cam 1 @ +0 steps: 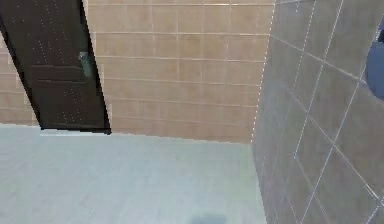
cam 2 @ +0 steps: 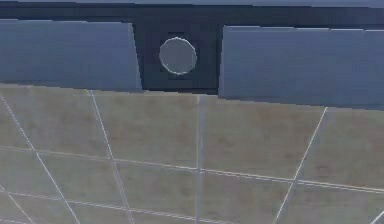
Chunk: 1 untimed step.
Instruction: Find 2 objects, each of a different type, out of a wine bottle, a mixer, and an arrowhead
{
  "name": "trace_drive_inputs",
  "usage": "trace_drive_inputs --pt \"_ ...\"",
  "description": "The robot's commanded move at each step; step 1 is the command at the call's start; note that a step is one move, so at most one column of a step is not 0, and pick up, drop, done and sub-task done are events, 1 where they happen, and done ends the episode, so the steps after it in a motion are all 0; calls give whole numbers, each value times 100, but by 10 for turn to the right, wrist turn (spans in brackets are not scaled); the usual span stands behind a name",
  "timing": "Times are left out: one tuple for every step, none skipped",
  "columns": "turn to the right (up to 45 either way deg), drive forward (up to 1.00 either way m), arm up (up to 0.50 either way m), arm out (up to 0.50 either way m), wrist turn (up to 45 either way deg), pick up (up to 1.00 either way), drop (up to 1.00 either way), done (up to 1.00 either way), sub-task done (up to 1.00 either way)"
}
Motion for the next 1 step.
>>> trace_drive_inputs --pt "-450 0 0 0 0 0 0 0 0"
